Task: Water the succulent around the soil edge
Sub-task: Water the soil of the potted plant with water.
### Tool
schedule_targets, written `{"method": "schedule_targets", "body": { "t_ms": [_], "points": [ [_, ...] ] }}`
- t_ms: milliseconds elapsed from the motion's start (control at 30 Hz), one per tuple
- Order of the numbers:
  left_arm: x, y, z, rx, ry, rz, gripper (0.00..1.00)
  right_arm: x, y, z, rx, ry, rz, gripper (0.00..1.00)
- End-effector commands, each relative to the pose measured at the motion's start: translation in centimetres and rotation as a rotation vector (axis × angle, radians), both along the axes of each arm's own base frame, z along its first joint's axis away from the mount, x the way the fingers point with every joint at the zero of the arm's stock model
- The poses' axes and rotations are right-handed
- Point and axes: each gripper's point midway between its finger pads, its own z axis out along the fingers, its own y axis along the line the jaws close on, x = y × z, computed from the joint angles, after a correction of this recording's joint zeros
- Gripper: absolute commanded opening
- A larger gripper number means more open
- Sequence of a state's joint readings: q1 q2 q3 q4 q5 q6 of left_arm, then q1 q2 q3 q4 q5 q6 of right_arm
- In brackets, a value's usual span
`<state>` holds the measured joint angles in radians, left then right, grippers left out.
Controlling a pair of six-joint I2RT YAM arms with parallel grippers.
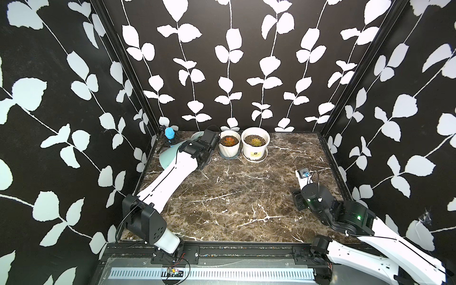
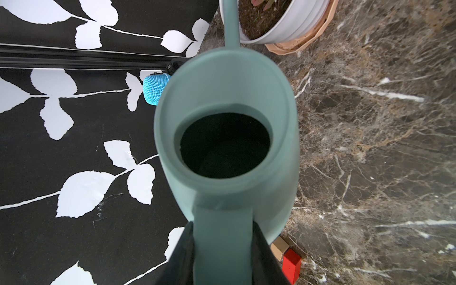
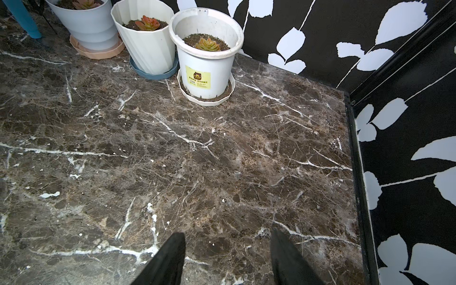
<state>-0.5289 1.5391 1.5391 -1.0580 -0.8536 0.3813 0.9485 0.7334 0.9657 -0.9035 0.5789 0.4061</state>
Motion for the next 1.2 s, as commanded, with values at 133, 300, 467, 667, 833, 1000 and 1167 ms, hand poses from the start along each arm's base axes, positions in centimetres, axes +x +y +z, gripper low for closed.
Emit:
{"method": "schedule_targets", "body": {
  "t_ms": [133, 300, 467, 667, 833, 1000, 1167],
  "points": [
    [-0.2, 0.3, 1.9, 0.015, -0.054, 0.022, 0.00, -0.1, -0.5, -0.5, 0.006, 0.007, -0.020, 0.58],
    [-0.1, 0.0, 1.9, 0.014, -0.055, 0.015, 0.00, -0.2, -0.5, -0.6, 0.009, 0.012, -0.020, 0.58],
    [0.4, -0.6, 2.2, 0.013, -0.057, 0.012, 0.00, -0.3, -0.6, -0.6, 0.012, 0.010, -0.022, 0.58],
    [0.7, -1.2, 2.0, 0.017, -0.049, 0.004, 0.00, -0.4, -0.9, -0.5, 0.009, 0.007, -0.025, 0.58],
    [0.5, -1.3, 1.7, 0.029, -0.038, -0.004, 0.00, -0.4, -1.0, -0.6, 0.008, 0.008, -0.028, 0.58],
    [0.3, -1.4, 1.7, 0.034, -0.038, -0.009, 0.00, -0.4, -1.0, -0.5, 0.011, 0.007, -0.027, 0.58],
    [0.5, -1.7, 1.6, 0.035, -0.036, -0.016, 0.00, -0.4, -0.9, -0.5, 0.014, 0.007, -0.027, 0.58]
  ]
}}
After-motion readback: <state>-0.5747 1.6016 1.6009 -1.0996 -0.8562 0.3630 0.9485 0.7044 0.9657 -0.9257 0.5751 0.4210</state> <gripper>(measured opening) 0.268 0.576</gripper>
